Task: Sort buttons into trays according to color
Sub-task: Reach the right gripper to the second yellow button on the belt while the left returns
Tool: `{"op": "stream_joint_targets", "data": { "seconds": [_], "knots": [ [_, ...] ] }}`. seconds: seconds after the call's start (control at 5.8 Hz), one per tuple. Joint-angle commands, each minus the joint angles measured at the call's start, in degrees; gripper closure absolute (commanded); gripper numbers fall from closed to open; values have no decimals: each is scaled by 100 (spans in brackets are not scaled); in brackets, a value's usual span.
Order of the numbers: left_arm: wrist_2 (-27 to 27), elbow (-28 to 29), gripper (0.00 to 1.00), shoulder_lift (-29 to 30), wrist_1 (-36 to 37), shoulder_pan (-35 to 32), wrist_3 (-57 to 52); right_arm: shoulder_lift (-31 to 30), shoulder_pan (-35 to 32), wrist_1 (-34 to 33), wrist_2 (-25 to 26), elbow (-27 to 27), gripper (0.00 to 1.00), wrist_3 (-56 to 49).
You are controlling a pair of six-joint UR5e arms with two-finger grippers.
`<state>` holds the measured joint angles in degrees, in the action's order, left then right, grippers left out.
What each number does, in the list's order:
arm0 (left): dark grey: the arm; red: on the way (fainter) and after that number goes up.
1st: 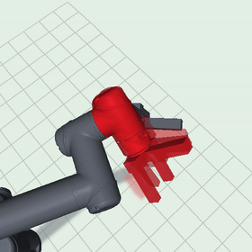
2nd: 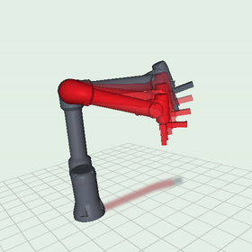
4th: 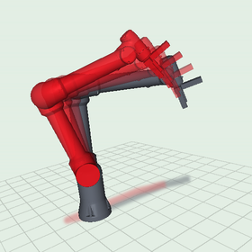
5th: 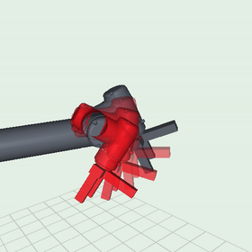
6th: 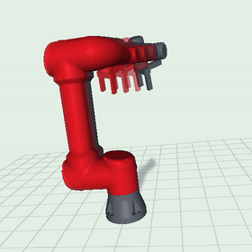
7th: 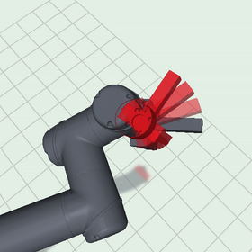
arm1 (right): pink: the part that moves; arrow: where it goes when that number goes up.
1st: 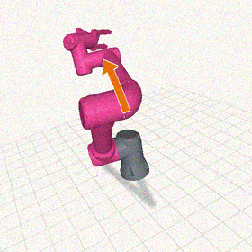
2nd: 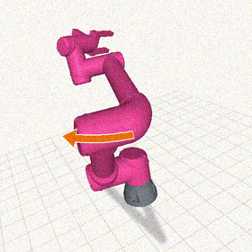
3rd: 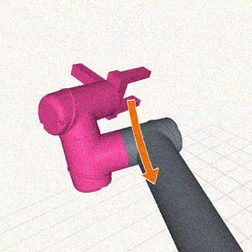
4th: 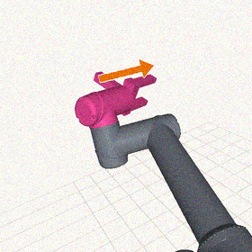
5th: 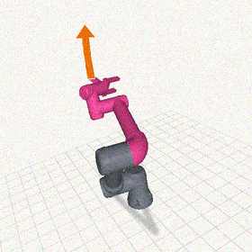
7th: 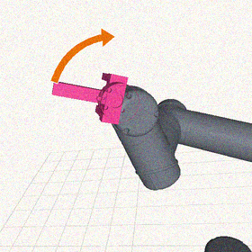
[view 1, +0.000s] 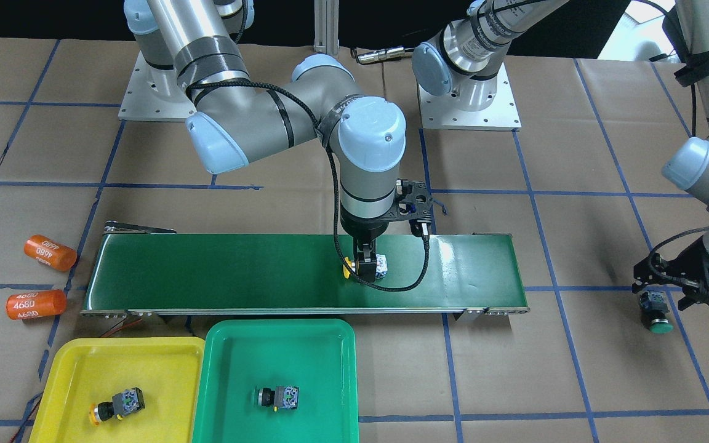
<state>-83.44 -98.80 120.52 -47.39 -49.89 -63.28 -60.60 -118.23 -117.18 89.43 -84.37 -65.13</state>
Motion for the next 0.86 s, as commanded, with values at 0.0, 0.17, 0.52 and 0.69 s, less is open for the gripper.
{"op": "stream_joint_targets", "data": {
  "seconds": [0.0, 0.17, 0.52, 0.69],
  "knots": [
    [-5, 97, 50, 217, 19, 6, 27, 4, 133, -1045, 39, -683, 0, -359],
    [-15, 97, 88, 183, -7, 6, 26, -31, 343, -1078, 65, -843, 0, -369],
    [151, -16, 100, -237, -147, -108, -9, -49, 538, -1000, 100, -853, 32, -343],
    [178, -34, 100, -692, -556, -465, -122, -75, 704, -982, 188, -853, 60, -377]
  ]
}}
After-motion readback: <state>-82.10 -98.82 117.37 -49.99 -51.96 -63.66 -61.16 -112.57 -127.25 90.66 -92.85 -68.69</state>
